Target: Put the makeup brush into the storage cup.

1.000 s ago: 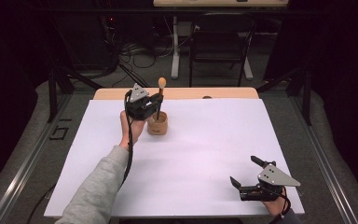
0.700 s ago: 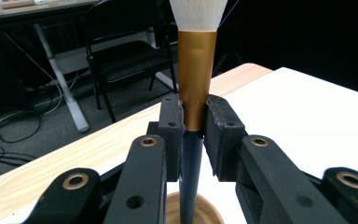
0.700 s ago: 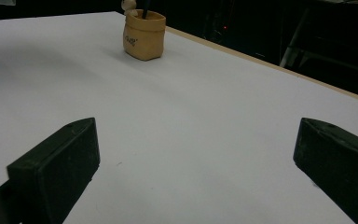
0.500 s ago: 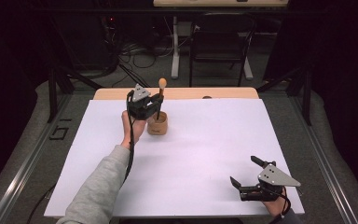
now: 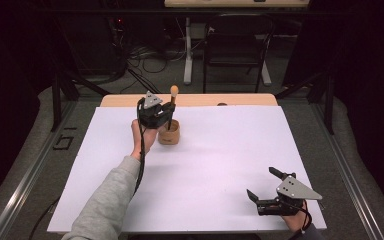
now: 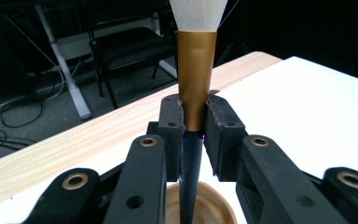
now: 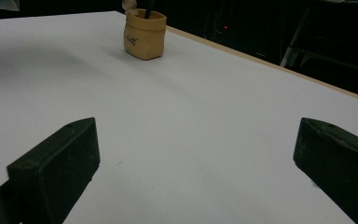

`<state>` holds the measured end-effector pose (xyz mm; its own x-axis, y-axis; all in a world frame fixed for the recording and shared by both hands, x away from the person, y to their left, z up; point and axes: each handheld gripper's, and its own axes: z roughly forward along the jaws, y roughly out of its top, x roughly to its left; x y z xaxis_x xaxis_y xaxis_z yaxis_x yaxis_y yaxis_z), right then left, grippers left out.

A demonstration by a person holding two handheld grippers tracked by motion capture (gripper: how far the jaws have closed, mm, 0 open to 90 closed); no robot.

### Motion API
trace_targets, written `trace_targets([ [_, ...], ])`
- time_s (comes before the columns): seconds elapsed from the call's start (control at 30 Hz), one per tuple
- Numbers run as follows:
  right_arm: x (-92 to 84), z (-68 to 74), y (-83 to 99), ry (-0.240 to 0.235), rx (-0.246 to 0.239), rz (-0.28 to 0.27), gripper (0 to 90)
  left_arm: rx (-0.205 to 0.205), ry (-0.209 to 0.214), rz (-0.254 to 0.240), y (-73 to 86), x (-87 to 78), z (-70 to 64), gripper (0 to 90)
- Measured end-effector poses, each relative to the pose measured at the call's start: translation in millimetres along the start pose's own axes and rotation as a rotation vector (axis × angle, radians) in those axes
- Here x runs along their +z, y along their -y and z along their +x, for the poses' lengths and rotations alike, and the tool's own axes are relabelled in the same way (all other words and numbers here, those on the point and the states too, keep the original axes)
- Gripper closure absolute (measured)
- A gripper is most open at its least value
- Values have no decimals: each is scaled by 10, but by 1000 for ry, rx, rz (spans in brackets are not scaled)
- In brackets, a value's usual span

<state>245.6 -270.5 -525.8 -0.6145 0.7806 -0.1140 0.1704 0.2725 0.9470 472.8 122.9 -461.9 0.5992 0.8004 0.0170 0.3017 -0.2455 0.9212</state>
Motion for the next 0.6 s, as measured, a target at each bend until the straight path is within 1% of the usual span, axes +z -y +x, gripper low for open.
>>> trace_targets([
  [0.03,-2,-1,0,2,-1,1,0,-5,2,7,7,4,3,769],
  [0.07,0,-1,0,0,0,-1,0,-10,4,21,10,6,7,716],
  [0.1,0,-2,1,-1,0,-1,0,-24,21,32,9,4,11,599],
  [0.13,0,-2,1,0,0,-1,0,-29,30,47,7,-5,6,476],
  [0.17,-1,-2,1,0,0,-1,0,-21,23,50,5,-26,-14,377],
  [0.2,-2,-1,0,-1,0,-1,0,-1,21,54,2,-52,-34,293],
  [0.23,-2,-2,0,0,0,-2,0,16,19,60,-4,-77,-52,231],
  [0.3,2,-2,1,-1,2,-1,0,36,25,62,-14,-133,-81,155],
  [0.37,3,-1,0,-1,-2,1,0,57,30,68,-27,-187,-98,148],
  [0.43,0,3,-4,-2,-2,7,0,81,31,85,-38,-230,-114,111],
  [0.53,11,7,-2,2,-2,-5,0,104,36,102,-42,-304,-131,85],
  [0.6,12,5,-1,1,-3,-3,0,108,41,108,-42,-353,-145,70],
])
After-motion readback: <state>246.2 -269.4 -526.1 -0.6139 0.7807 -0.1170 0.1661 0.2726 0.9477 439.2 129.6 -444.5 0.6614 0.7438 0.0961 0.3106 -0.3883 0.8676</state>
